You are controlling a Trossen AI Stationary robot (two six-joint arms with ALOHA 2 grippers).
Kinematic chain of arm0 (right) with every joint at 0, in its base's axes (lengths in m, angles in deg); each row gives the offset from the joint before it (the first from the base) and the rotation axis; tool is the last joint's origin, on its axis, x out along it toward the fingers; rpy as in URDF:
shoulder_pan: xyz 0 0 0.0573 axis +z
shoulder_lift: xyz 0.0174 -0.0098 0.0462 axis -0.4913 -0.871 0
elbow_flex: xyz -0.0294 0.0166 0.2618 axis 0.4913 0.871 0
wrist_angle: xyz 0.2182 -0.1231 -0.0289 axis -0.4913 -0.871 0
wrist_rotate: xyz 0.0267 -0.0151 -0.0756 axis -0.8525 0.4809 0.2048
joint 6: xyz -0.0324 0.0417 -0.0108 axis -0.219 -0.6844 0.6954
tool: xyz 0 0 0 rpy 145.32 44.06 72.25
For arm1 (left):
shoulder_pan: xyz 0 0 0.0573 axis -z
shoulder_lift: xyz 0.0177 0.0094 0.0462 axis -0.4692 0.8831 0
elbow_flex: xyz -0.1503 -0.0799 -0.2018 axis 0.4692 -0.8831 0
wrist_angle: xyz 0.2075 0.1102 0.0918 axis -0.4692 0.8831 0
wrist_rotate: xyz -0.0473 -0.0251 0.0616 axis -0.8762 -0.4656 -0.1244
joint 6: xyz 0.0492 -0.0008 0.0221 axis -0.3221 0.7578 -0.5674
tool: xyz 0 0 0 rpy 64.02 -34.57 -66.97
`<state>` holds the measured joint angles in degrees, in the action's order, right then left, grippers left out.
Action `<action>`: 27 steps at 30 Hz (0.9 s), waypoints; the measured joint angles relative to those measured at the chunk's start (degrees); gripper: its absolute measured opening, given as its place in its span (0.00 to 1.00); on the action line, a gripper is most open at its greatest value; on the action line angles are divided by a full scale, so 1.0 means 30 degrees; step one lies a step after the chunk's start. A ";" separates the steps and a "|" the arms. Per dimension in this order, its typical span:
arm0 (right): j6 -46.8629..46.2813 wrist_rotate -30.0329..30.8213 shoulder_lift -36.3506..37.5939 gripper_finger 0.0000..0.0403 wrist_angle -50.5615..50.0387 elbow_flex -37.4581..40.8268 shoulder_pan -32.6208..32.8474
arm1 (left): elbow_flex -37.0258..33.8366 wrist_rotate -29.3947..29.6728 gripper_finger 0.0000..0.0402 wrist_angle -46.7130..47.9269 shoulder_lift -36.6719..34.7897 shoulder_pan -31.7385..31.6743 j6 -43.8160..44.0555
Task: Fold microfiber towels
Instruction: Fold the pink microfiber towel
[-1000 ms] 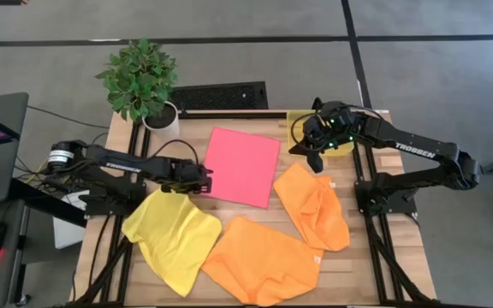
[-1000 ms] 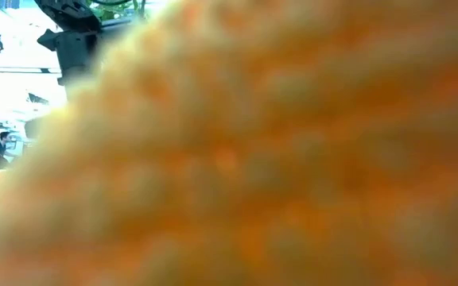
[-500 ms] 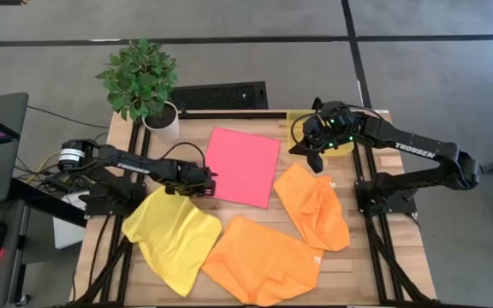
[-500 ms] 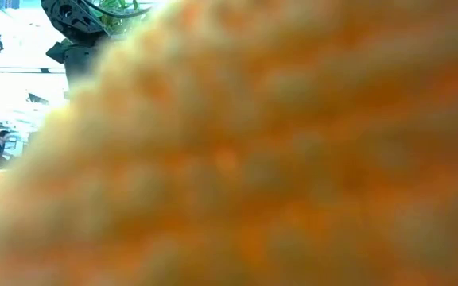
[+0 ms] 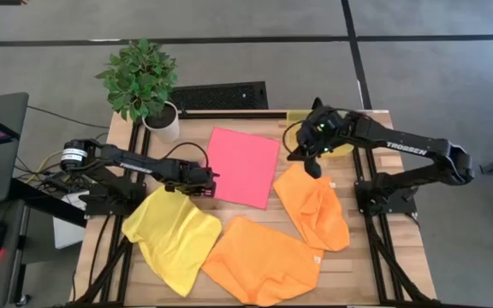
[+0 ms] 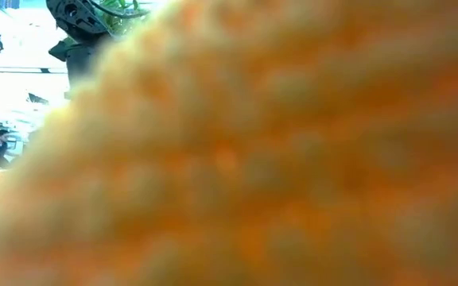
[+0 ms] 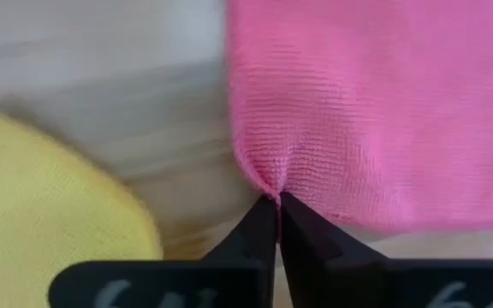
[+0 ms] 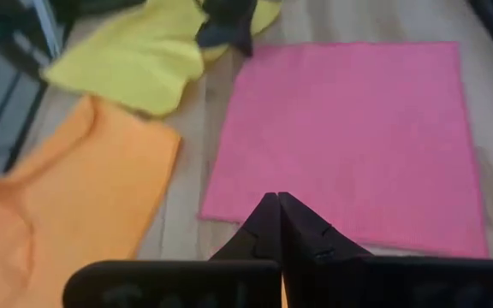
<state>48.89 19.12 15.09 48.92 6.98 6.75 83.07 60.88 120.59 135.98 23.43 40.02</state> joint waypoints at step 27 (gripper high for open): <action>0.8000 0.0448 -0.2912 0.07 -0.0650 -0.0029 0.4605 | 0.2768 -0.0284 0.00 -0.0025 -0.0365 -0.0917 -0.3984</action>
<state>72.89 20.46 6.35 46.97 6.89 20.56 91.38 60.03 120.52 134.88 20.68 28.07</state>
